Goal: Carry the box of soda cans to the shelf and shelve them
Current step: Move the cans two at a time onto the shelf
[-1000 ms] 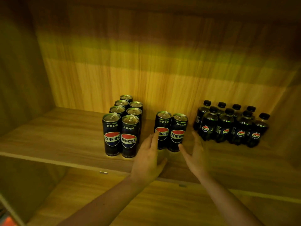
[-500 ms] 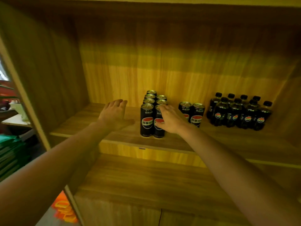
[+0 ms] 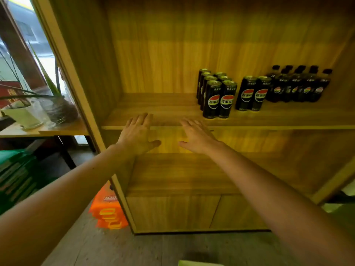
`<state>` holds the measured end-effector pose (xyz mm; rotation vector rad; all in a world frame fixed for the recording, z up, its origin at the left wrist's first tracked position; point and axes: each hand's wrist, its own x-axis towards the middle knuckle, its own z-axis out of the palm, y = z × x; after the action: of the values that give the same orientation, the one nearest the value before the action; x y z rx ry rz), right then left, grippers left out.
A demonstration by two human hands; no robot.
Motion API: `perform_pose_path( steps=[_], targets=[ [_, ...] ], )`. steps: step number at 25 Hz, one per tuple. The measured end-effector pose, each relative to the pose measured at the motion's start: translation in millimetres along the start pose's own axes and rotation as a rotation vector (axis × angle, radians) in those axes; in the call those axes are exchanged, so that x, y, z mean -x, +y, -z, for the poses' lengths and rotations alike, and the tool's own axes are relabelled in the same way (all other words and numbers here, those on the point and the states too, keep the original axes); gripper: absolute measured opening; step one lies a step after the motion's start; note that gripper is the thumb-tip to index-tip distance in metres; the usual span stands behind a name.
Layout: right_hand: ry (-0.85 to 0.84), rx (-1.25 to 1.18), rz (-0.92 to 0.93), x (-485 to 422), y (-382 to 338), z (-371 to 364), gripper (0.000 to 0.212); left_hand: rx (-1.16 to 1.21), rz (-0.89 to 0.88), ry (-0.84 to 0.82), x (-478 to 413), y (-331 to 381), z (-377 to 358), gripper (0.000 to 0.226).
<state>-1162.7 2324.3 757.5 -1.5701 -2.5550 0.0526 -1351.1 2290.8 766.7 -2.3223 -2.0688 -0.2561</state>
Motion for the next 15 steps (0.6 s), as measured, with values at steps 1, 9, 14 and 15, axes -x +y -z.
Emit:
perform_pose_path(
  steps=[1,9,14,15],
  targets=[
    [-0.02,-0.013,-0.023,4.6,-16.7,-15.4,0.077,0.007,-0.009,-0.027,10.1,-15.9,-9.1,0.093],
    [-0.182,-0.067,-0.099,33.0,-90.6,-135.5,0.079,0.12,-0.029,-0.073,74.0,-93.1,-111.9,0.096],
    [-0.303,-0.106,-0.088,49.6,-106.4,-240.3,0.079,0.102,-0.005,-0.143,111.4,-115.7,-211.5,0.092],
    [-0.331,-0.104,-0.082,56.4,-108.8,-266.2,0.079,0.113,0.008,-0.163,120.9,-118.4,-232.6,0.091]
  ],
)
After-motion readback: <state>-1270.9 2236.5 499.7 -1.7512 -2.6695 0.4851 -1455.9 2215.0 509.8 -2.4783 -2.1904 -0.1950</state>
